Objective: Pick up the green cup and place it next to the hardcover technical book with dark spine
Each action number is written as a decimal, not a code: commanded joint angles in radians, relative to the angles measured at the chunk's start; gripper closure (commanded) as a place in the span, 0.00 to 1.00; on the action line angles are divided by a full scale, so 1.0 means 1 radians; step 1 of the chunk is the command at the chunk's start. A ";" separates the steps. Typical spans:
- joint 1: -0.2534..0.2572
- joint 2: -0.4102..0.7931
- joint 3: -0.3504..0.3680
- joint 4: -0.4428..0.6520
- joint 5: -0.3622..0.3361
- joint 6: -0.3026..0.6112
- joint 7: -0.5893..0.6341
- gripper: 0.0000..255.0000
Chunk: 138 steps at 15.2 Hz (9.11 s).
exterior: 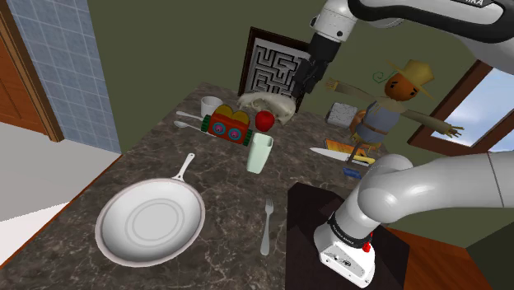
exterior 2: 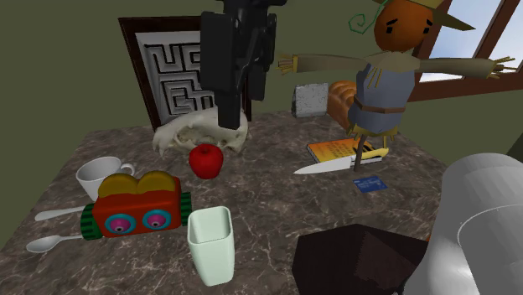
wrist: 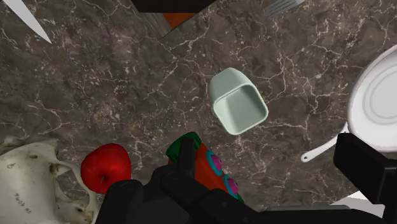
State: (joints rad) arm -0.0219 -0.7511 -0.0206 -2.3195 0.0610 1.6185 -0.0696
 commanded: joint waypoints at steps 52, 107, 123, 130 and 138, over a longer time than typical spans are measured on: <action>-0.004 0.210 0.025 -0.211 -0.020 0.381 0.004 1.00; -0.182 -0.030 -0.457 0.134 -0.357 -0.159 -0.544 1.00; -0.129 0.160 -0.889 0.444 -0.490 -0.149 -0.962 1.00; 0.064 0.319 -1.244 0.673 -0.450 -0.134 -1.175 1.00; 0.173 0.329 -1.407 0.685 -0.458 -0.078 -1.219 1.00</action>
State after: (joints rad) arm 0.1589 -0.4196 -1.4313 -1.6191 -0.3943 1.5281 -1.2909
